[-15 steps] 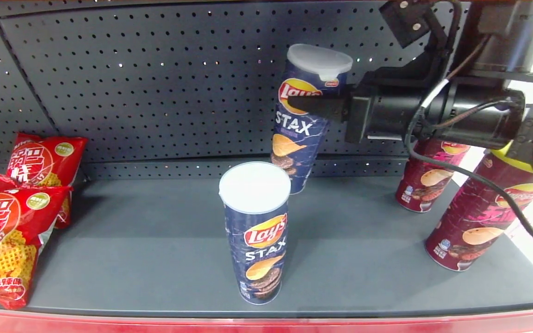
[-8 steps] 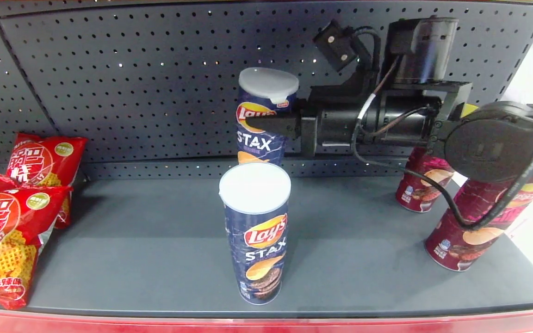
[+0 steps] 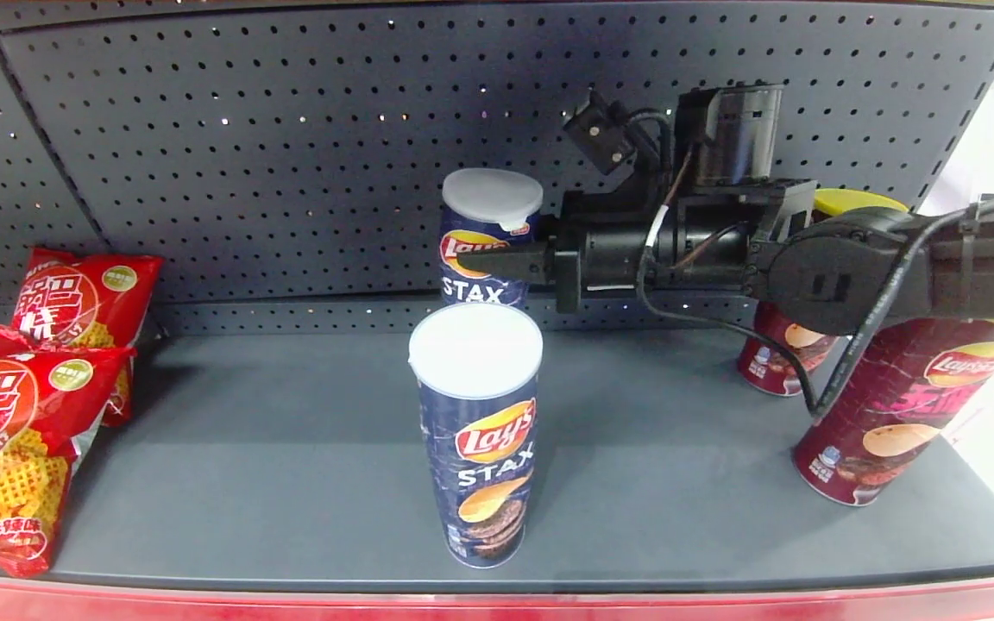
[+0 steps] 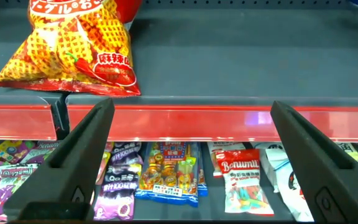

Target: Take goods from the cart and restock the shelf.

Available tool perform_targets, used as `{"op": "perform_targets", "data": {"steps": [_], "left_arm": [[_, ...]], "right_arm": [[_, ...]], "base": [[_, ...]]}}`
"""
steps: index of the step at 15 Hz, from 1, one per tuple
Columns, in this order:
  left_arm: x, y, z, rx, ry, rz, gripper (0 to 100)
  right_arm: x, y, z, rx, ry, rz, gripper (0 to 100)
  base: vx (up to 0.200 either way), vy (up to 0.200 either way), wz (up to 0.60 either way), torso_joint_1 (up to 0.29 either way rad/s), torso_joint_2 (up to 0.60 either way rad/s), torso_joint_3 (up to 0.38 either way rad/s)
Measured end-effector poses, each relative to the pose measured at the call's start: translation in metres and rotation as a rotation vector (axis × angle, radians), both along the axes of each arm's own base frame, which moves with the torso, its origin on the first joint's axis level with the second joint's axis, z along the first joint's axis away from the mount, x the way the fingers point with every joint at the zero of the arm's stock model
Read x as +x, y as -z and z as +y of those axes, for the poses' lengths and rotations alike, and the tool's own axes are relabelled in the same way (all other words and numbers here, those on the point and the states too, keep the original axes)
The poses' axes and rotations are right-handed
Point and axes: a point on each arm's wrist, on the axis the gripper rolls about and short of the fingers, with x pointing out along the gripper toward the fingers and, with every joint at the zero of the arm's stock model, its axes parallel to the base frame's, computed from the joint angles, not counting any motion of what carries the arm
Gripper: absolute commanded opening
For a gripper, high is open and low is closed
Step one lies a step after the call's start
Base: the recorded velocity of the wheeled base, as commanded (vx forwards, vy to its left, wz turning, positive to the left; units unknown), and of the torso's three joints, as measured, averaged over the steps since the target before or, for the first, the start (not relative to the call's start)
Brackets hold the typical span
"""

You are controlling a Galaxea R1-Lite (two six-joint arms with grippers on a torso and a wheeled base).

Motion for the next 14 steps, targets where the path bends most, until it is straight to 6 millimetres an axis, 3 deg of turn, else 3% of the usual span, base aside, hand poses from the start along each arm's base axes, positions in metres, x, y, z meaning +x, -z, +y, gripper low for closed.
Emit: {"op": "perform_targets", "data": {"steps": [11,12,14], "left_arm": [[0.000,0.000,0.000,0.000,0.000,0.000,100],[0.000,0.000,0.000,0.000,-0.001,0.000,100],[0.000,0.000,0.000,0.000,0.000,0.000,100]], "right_arm": [[0.005,0.021,-0.003,-0.040,-0.052,0.006,0],[0.005,0.022,-0.003,-0.041,-0.053,0.008,100],[0.005,0.023,-0.002,-0.044,-0.055,0.009,100]], "base": [[0.000,0.000,0.00,0.000,0.00,0.000],[0.000,0.000,0.00,0.000,0.00,0.000],[0.000,0.000,0.00,0.000,0.00,0.000]]}}
